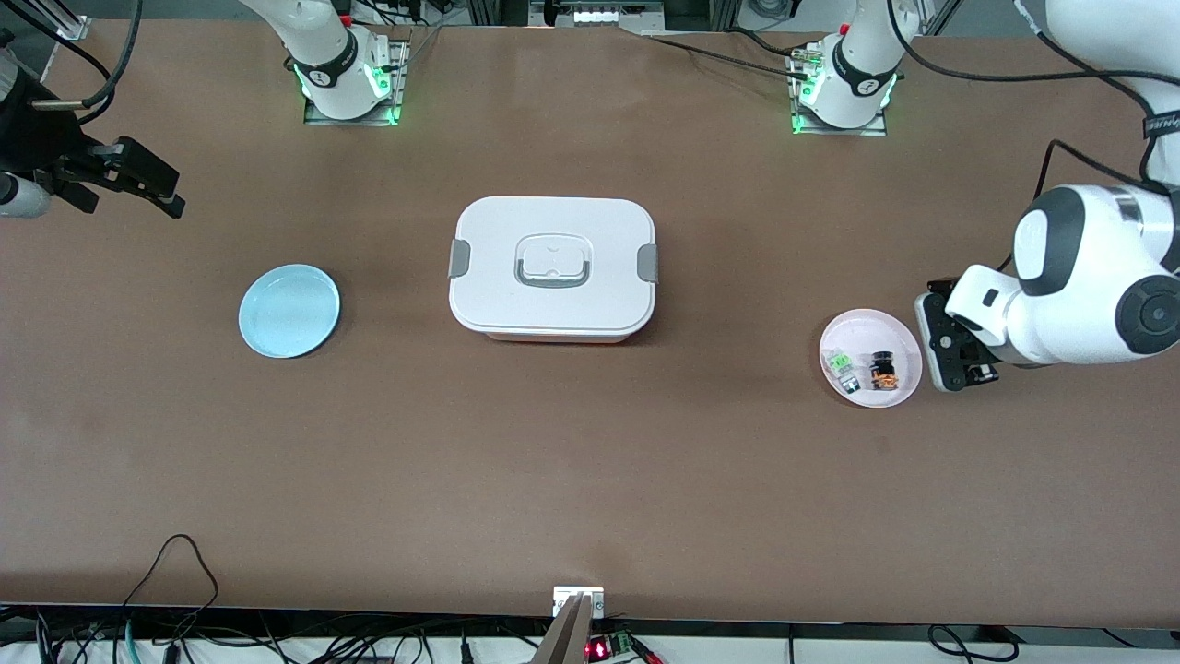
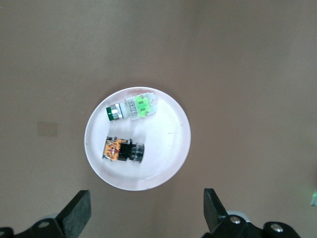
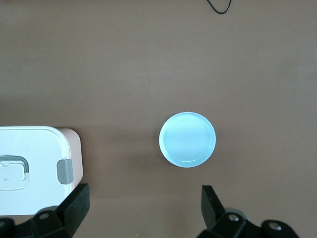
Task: Transfer orange switch to right arm and place
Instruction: 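Lower the left gripper and grasp the orange-black switch on the plate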
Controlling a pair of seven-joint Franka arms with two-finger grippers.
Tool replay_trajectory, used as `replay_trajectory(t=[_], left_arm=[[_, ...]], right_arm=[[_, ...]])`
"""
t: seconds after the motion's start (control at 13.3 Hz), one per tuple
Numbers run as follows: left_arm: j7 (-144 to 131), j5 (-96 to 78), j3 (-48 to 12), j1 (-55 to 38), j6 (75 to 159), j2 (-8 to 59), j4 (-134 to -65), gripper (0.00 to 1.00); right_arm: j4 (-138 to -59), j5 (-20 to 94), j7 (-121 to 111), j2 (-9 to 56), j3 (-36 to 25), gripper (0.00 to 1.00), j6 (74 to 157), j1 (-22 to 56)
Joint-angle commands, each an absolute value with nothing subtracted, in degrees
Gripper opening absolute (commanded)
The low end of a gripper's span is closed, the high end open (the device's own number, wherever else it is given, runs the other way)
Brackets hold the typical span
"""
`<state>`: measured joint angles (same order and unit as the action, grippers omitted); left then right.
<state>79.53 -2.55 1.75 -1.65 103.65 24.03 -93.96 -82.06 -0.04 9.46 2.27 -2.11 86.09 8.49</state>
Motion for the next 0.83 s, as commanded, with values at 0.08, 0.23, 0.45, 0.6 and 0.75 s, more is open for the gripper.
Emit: replay_trajectory(t=[0.08,0.23,0.45,0.6,0.75], left_arm=[[92.61,-5.97,1.76,0.88,112.38,26.98,-97.46,1.00],[97.36,-6.76,1.67,1.05,119.32,27.60,-101.05,1.00],[97.65,-7.82,1.50,1.05,128.82,27.60,-107.21,1.00],[97.65,-7.82,0.27,1.05,133.22,27.69,-109.76,1.00],[97.73,-7.82,0.09,1.05,136.22,28.38,-110.74,1.00]], right_arm=[[-81.56,0.35,10.46,2.81,-1.93,1.00,85.52,8.53],[-81.65,0.18,10.46,3.25,-1.93,1.00,85.26,8.53],[-81.39,0.17,10.37,3.16,-1.76,1.00,85.78,9.40],[-81.47,0.09,10.46,3.08,-1.76,1.00,85.34,9.84],[-81.39,0.26,10.28,3.16,-1.84,1.00,85.78,9.76]])
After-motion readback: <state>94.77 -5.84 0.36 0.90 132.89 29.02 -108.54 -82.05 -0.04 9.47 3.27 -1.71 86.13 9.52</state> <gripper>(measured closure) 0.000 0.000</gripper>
